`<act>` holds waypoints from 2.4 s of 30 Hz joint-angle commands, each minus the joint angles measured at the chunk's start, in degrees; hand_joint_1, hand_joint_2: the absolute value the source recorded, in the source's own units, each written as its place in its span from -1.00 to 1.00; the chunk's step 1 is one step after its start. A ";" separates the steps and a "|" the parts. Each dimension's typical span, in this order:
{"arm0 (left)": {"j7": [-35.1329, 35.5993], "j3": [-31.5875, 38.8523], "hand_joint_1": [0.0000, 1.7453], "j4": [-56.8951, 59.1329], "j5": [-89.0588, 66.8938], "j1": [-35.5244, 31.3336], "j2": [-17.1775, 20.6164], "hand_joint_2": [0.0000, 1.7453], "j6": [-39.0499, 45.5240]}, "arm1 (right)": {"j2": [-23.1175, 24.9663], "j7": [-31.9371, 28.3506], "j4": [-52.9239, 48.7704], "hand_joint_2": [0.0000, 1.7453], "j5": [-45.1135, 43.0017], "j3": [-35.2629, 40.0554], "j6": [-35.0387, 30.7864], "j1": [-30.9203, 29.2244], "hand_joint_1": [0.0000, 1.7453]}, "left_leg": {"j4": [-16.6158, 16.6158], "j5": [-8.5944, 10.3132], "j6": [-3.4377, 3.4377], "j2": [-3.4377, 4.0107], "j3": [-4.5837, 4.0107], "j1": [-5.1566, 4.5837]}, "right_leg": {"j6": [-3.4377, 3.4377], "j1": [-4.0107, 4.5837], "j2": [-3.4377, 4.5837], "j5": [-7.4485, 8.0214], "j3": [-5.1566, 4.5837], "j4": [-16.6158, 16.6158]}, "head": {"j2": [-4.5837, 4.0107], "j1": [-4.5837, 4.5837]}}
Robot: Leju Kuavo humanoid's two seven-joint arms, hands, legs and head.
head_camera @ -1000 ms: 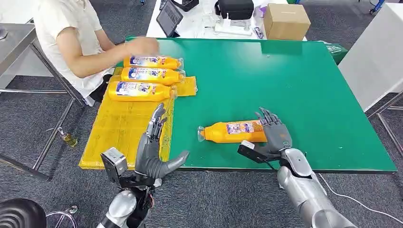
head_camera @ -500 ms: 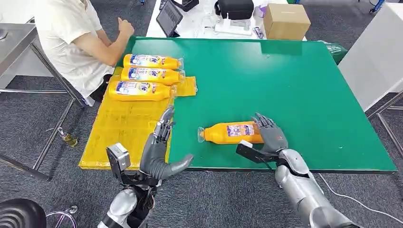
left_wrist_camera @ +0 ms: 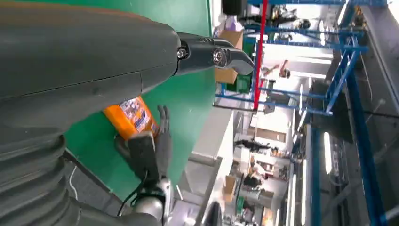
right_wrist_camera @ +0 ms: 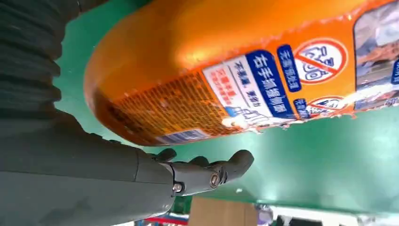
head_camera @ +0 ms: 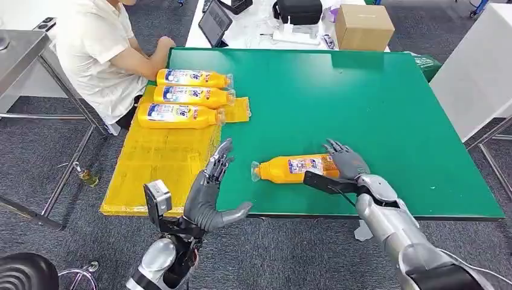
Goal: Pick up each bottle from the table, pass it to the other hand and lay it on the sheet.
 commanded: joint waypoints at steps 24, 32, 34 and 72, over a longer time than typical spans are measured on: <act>-2.45 -0.57 -1.00 3.70 -1.73 -1.45 0.13 1.00 -0.48 | 1.65 -9.61 3.32 1.00 -12.26 -2.59 -1.12 1.20 1.00 | -0.08 -0.11 0.04 0.07 0.36 0.05 | -0.19 0.09 -0.02 -0.09 0.35 -0.11 | 0.00 -0.02; -8.04 1.81 -1.00 -3.17 10.21 11.45 -1.86 1.00 13.38 | 6.89 -10.60 -27.25 1.00 -26.13 -14.86 -9.56 24.69 1.00 | -0.13 -0.14 0.01 0.08 0.29 0.08 | -0.14 0.11 0.04 -0.09 0.30 -0.17 | -0.02 0.00; -9.11 1.58 -1.00 -3.56 10.91 12.80 -0.87 1.00 14.27 | 8.46 -11.00 -32.87 1.00 -28.78 -15.92 -9.26 29.91 1.00 | -0.13 -0.19 -0.02 0.01 0.29 0.10 | -0.16 0.14 -0.04 -0.16 0.35 -0.18 | 0.00 0.00; -2.49 -2.05 -1.00 0.64 14.82 10.43 1.95 1.00 4.36 | 13.36 -13.24 -37.05 1.00 -32.15 -5.17 -3.08 30.73 0.90 | -0.09 -0.38 -0.04 0.11 0.36 0.10 | -0.18 0.13 0.14 -0.30 0.30 -0.09 | 0.00 0.00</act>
